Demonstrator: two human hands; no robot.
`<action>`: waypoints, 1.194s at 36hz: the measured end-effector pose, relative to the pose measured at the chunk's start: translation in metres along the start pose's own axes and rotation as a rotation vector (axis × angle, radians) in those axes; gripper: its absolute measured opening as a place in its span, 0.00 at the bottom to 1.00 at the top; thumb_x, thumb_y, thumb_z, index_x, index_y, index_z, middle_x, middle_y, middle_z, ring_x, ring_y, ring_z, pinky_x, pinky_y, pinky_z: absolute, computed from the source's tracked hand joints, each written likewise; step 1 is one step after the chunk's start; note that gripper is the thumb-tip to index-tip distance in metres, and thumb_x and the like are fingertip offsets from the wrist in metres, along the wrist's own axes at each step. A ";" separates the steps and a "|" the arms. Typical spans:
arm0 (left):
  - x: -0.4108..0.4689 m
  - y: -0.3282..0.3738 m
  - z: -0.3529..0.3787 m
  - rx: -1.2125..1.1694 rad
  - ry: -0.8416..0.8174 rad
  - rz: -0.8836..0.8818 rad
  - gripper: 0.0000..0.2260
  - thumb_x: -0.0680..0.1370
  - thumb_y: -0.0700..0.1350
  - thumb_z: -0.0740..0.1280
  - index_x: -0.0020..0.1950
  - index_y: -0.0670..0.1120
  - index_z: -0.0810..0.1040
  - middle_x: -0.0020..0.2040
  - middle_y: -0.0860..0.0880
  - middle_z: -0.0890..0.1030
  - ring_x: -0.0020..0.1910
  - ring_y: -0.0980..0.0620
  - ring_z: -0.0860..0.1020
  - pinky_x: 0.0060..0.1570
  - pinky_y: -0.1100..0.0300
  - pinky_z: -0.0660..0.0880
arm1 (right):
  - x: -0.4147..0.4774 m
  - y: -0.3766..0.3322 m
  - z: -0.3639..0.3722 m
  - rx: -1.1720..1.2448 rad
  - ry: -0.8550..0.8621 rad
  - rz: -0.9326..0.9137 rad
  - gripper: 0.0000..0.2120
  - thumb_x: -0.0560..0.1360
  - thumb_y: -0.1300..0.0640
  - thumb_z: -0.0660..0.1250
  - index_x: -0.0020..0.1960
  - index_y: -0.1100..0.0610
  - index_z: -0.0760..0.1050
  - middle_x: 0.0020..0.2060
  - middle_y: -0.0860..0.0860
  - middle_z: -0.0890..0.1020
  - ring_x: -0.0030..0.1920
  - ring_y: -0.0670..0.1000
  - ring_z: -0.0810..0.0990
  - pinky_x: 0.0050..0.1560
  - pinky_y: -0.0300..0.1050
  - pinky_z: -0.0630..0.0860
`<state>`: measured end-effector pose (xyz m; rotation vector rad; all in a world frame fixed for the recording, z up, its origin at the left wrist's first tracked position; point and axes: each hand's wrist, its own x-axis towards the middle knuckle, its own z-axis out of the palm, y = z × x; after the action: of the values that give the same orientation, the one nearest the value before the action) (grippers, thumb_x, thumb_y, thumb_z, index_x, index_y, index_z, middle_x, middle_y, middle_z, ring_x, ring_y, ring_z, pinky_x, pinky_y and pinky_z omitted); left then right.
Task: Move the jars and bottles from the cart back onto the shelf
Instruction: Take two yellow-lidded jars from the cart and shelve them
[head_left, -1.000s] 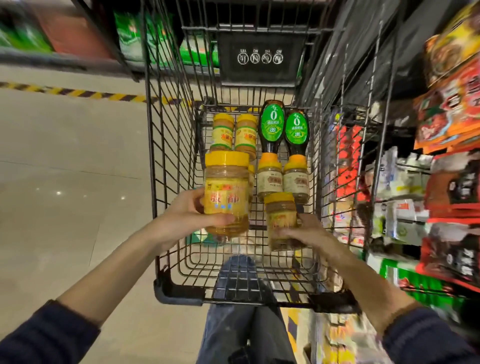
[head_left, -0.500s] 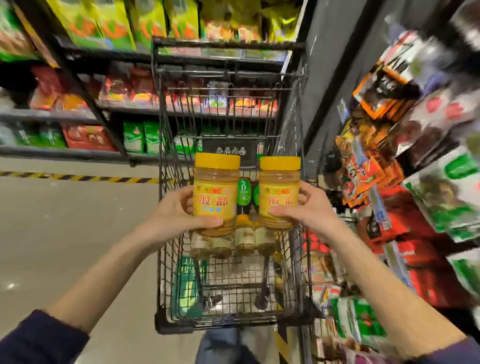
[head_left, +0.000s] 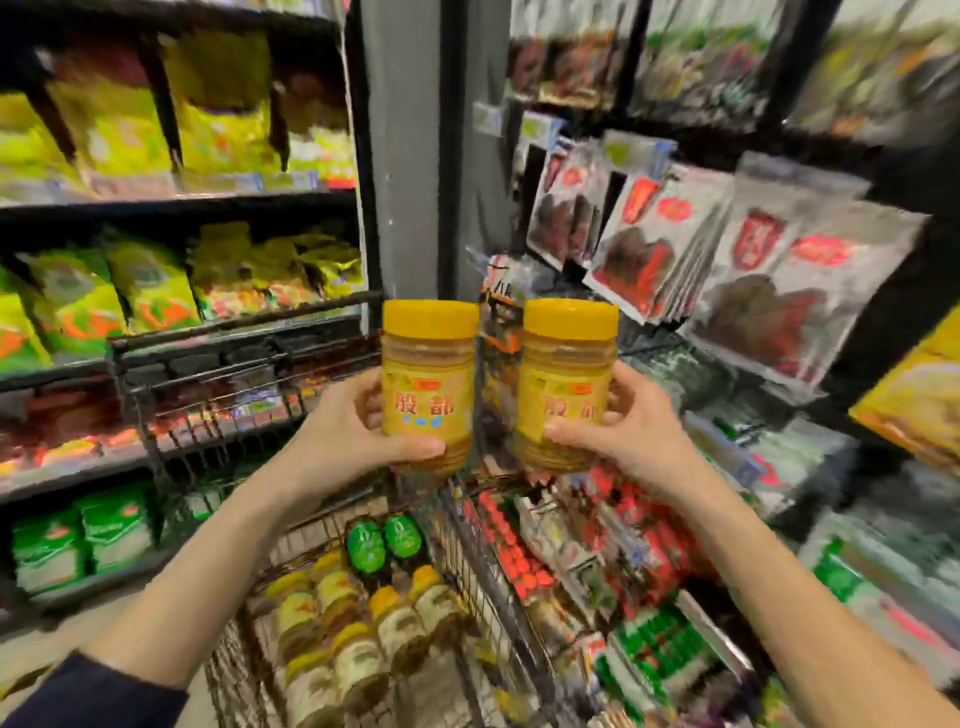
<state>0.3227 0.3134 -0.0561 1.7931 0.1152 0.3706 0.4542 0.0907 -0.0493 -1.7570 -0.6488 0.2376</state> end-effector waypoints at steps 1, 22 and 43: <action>0.003 0.006 0.003 -0.005 -0.040 0.019 0.29 0.52 0.45 0.81 0.50 0.51 0.77 0.40 0.61 0.85 0.40 0.64 0.82 0.39 0.73 0.75 | -0.010 -0.006 -0.005 -0.008 0.043 -0.006 0.28 0.61 0.68 0.77 0.58 0.60 0.72 0.45 0.50 0.82 0.38 0.36 0.81 0.42 0.31 0.78; -0.042 0.114 0.217 -0.205 -0.817 0.331 0.39 0.39 0.65 0.79 0.48 0.54 0.78 0.41 0.61 0.85 0.41 0.62 0.82 0.38 0.72 0.77 | -0.327 -0.092 -0.119 -0.313 0.962 0.121 0.30 0.57 0.57 0.80 0.57 0.55 0.74 0.50 0.51 0.83 0.50 0.48 0.82 0.51 0.42 0.79; -0.276 0.222 0.468 -0.346 -1.223 0.395 0.38 0.42 0.61 0.80 0.50 0.53 0.78 0.42 0.58 0.85 0.42 0.62 0.83 0.37 0.71 0.77 | -0.664 -0.134 -0.210 -0.451 1.364 0.280 0.34 0.57 0.56 0.81 0.60 0.52 0.72 0.52 0.50 0.82 0.51 0.48 0.82 0.53 0.49 0.80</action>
<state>0.1816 -0.2530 0.0070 1.4202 -1.0977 -0.4512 -0.0327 -0.4200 0.0234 -1.9372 0.5797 -0.9332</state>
